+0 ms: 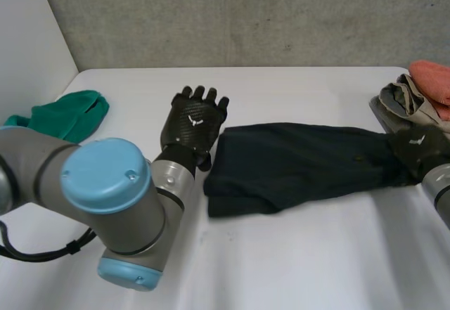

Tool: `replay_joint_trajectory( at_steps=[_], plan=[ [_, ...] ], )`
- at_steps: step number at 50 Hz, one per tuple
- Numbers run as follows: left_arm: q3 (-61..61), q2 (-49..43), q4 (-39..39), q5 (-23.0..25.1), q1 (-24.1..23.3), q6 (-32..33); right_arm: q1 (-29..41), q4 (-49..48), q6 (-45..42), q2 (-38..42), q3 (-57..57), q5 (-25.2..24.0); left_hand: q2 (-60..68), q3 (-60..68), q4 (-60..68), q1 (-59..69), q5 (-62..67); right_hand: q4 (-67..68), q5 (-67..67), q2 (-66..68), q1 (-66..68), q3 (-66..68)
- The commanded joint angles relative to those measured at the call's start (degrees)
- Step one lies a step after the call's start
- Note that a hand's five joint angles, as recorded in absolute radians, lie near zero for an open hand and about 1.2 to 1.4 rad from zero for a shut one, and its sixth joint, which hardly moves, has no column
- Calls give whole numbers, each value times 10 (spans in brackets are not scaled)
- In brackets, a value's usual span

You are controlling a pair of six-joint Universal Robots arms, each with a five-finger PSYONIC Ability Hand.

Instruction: Fold the laundry.

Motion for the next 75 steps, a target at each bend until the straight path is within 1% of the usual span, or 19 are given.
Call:
replay_joint_trajectory(
  at_steps=[1,7,8,12,15,16,18,19,22,23,26,27,32,37,44,54,60,65,75],
  plan=[
    [-35,60,1,2,3,-1,56,-37,-162,-26,-9,-20,-18,-22,-16,-12,-27,114,132,133,182,119],
    [-65,76,3,1,6,-2,207,-64,-174,30,-51,-129,-18,-22,-16,-12,-27,114,132,133,182,119],
    [-66,77,3,0,7,-2,238,-67,-176,44,-56,-170,-18,-22,-16,-12,-27,114,132,133,182,119],
    [-72,77,3,-1,20,-2,276,-67,-175,81,-58,-255,-18,-22,-16,-12,-27,114,132,133,182,119],
    [-72,77,5,0,27,-3,280,-65,-167,105,-60,-277,-18,-22,-16,-12,-27,114,132,133,182,119],
    [-70,76,6,0,29,-5,281,-66,-164,111,-60,-283,-18,-22,-16,-12,-27,-143,-126,-124,-75,-139],
    [-60,75,7,0,32,-13,280,-68,-158,110,-62,-277,-18,-22,-16,-12,-27,-494,-476,-475,-426,-490],
    [-56,75,7,1,33,-17,279,-66,-136,103,-64,-265,-18,-22,-16,-12,-27,-586,-568,-567,-518,-581],
    [-24,67,9,2,42,-38,274,-65,-62,75,-64,-250,-11,-15,-9,-4,-19,-586,-568,-567,-518,-581],
    [-15,63,9,2,44,-43,259,-68,31,34,-65,-239,-11,-15,-9,-4,-19,-586,-568,-567,-518,-581],
    [33,36,6,3,46,-66,233,-68,163,-8,-65,-228,-11,-15,-9,-4,-19,-586,-568,-567,-518,-581],
    [48,25,4,4,44,-72,215,-69,254,-26,-67,-223,-11,-15,-9,-4,-19,-586,-568,-567,-518,-581],
    [134,-41,-21,29,20,-109,169,-52,443,-42,-86,-198,1,-3,3,7,-8,-586,-568,-567,-518,-581],
    [200,-102,-79,69,4,-127,151,72,417,7,-151,-191,1,-3,3,7,-8,-586,-568,-567,-518,-581],
    [268,-188,-209,52,-3,-127,158,223,334,153,-297,-173,6,2,8,12,-3,-586,-568,-567,-518,-581],
    [275,-227,-291,4,-5,-105,181,249,257,262,-367,-53,6,2,8,12,-3,-586,-568,-567,-518,-581],
    [276,-218,-331,4,-15,-90,199,248,172,248,-358,-17,7,4,10,14,-1,-586,-568,-567,-518,-581],
    [277,-178,-339,8,-20,-98,206,232,170,181,-330,-12,-3,-6,0,4,-11,-586,-568,-567,-518,-581],
    [243,-45,-336,11,-17,-121,222,112,167,51,-183,-7,-13,-16,-10,-6,-21,-586,-568,-567,-518,-581]
  ],
)
